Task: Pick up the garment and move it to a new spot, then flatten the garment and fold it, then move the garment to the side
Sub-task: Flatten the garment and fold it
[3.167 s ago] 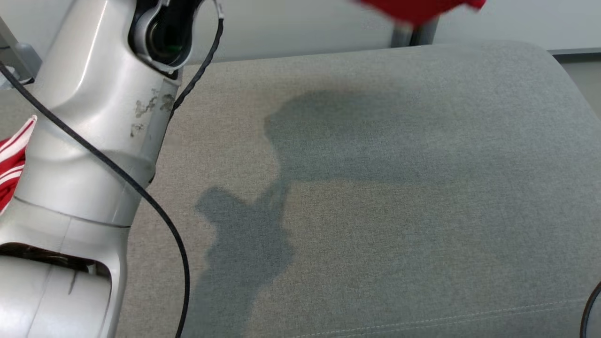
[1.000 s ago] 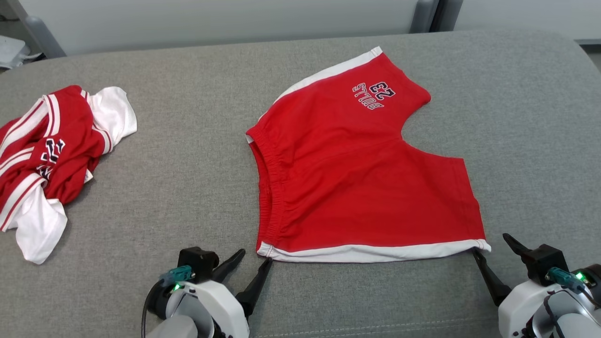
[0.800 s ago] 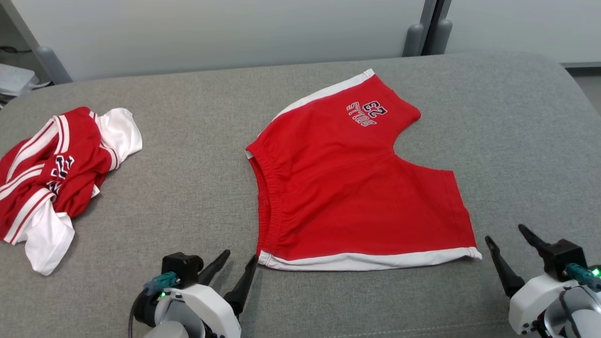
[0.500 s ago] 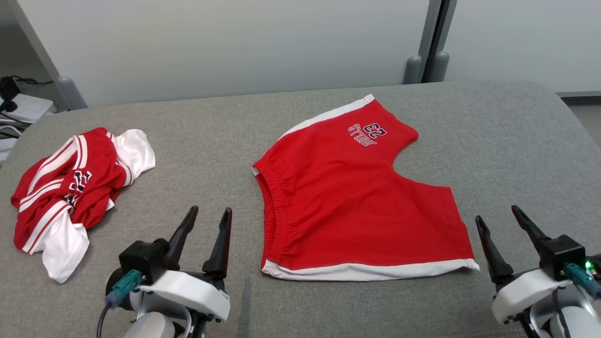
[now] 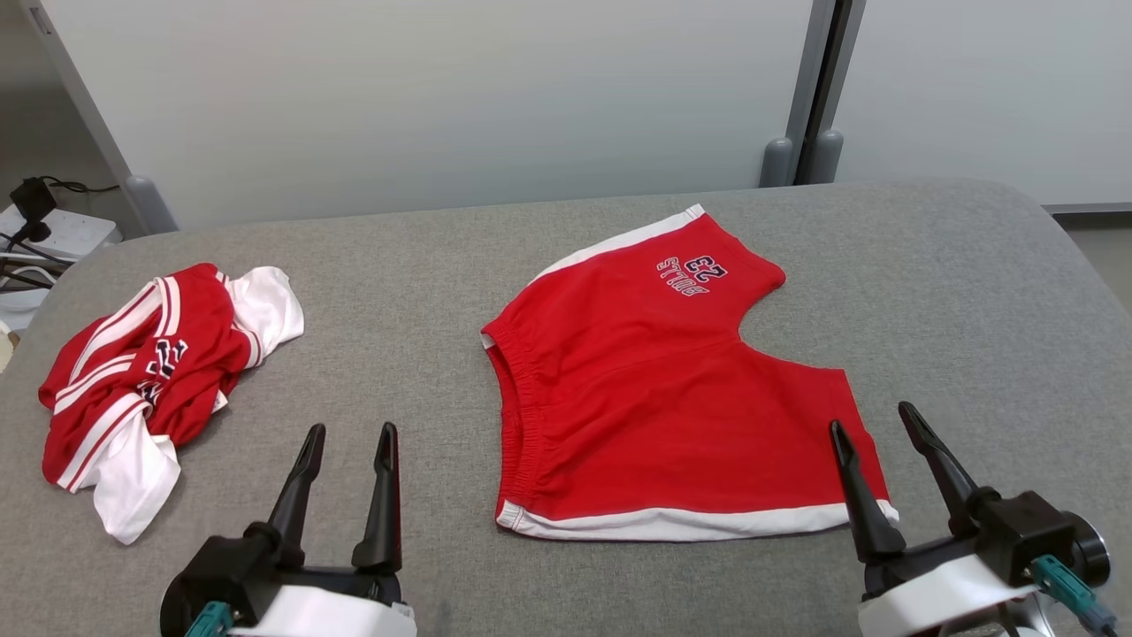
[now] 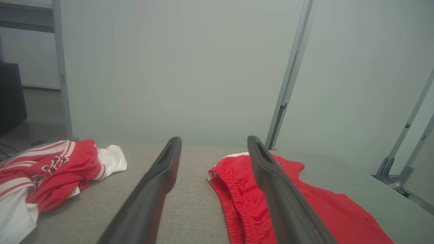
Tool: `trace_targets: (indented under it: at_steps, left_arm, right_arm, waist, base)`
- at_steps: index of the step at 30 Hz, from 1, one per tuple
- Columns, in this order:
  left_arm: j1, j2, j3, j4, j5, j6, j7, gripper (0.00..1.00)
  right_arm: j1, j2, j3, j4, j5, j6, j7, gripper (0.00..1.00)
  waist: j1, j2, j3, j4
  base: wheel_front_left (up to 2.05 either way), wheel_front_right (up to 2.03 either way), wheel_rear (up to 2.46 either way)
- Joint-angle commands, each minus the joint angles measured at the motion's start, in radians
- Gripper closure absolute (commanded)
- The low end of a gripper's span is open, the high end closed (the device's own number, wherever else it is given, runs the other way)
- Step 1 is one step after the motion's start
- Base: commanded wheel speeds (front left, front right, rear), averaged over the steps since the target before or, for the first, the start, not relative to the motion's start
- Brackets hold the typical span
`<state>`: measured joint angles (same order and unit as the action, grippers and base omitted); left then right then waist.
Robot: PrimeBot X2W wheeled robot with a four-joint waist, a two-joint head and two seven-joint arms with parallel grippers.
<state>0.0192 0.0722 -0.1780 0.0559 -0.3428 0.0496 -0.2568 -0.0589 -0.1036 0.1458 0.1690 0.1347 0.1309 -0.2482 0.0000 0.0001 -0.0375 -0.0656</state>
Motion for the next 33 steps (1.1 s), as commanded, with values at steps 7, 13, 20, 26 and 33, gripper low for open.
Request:
trace_targets:
  at_steps: [7, 13, 20, 26, 33]
  left_arm:
    - [0.057, -0.02, 0.078, -0.071, 0.071, -0.058, -0.005, 0.0]
    - [0.097, -0.021, 0.053, -0.063, 0.089, -0.057, -0.005, 0.0]
    - [0.101, -0.022, 0.031, -0.054, 0.126, -0.022, -0.005, 0.0]
    - [0.089, -0.022, 0.038, -0.041, 0.127, -0.015, -0.005, 0.0]
    - [0.09, -0.022, 0.041, -0.038, 0.113, -0.015, -0.005, 0.0]
  right_arm:
    - [0.071, -0.002, 0.006, -0.097, 0.053, 0.0, -0.013, 0.0]
    - [0.114, -0.003, 0.003, -0.103, 0.069, 0.0, -0.013, 0.0]
    - [0.118, -0.002, 0.001, -0.098, 0.081, 0.0, -0.013, 0.0]
    - [0.102, 0.004, 0.016, -0.091, 0.085, 0.0, -0.014, 0.0]
    - [0.098, 0.005, 0.02, -0.09, 0.093, 0.0, -0.014, 0.0]
  waist:
    - [0.0, -0.0001, -0.003, 0.002]
    - [0.0, -0.0001, -0.004, 0.012]
    - [0.0, -0.0001, -0.002, 0.022]
    - [0.0, -0.0001, 0.0, 0.019]
    - [0.0, -0.0001, 0.008, 0.014]
  base:
    - [0.0, 0.0, 0.0]
    - [0.0, 0.0, 0.0]
    - [0.0, 0.0, 0.0]
    - [0.0, 0.0, 0.0]
    - [0.0, 0.0, 0.0]
